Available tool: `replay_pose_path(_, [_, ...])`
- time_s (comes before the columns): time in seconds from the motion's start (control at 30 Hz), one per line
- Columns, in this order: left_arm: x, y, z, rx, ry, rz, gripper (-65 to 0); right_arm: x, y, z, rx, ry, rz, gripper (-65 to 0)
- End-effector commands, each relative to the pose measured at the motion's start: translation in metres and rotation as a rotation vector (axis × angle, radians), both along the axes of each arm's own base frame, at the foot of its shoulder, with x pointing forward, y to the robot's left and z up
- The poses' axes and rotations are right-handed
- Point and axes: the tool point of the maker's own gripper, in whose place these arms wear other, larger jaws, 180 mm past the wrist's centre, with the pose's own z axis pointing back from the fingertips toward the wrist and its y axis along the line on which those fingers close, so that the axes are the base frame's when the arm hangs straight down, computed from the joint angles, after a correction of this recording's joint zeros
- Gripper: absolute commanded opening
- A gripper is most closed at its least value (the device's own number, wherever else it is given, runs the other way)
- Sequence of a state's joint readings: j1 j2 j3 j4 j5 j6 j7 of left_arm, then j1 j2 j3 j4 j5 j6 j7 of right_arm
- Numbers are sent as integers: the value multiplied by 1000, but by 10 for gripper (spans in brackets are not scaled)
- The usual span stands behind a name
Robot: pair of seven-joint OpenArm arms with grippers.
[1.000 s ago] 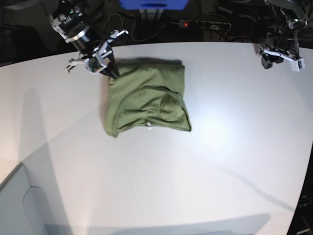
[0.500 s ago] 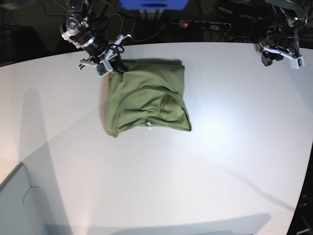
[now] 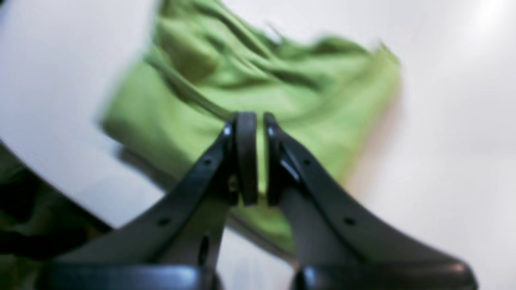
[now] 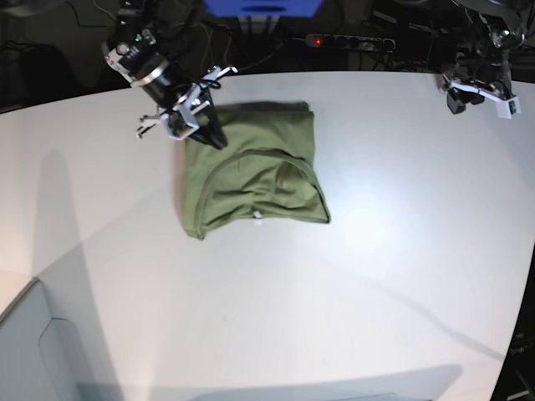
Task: Fold the T-shirt properly
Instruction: 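Move the right gripper over the bundle's folded edge, then lower the right gripper and pinch the bundle's edge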
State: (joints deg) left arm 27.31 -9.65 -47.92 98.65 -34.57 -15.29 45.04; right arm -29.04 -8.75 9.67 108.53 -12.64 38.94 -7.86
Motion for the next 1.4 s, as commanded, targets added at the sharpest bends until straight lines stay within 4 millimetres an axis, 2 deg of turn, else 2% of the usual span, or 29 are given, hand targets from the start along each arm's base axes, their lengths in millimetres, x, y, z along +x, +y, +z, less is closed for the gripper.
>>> replay_pose_path(0.0, [3,4,9,21,-26,-8,-332,0,12,11,44,-31,30,-649])
replay_pose_path(0.13, [3,5,9,22,-24,-5,-332,-6,44,-5,101,19,106,-649])
replay_pose_path(0.2, [3,5,9,22,-24,-3,-332,-10,56,-21,126,64,138,-649])
replay_pose_path(0.33, [2,5,9,21,-24,-1,-332,-13,63,-50,122,136,160,-649])
replay_pose_path(0.47, [2,5,9,21,-24,-1,-333,-20,67,-66,128,185,172,-649])
replay_pose_path(0.53, [2,5,9,21,-24,-1,-333,-20,63,-61,116,166,174,-649])
replay_pose_path(0.73, [2,5,9,21,-24,1,-333,-4,57,-6,93,9,166,-646])
replay_pose_path(0.8, [2,5,9,20,-23,2,-333,0,65,15,99,-51,189,-645])
replay_pose_path(0.9, [2,5,9,20,-23,2,-333,6,82,32,61,-88,257,-642])
replay_pose_path(1.03, [2,5,9,20,-23,2,-333,20,98,33,-42,-83,340,-565])
replay_pose_path(1.17, [-3,5,7,22,-9,2,-333,31,117,43,-69,-124,406,-482])
replay_pose_path(1.27, [-4,5,7,22,-5,1,-333,39,131,48,-57,-145,438,-453])
replay_pose_path(1.37, [-5,5,6,22,-2,3,-333,44,143,42,-48,-131,462,-442])
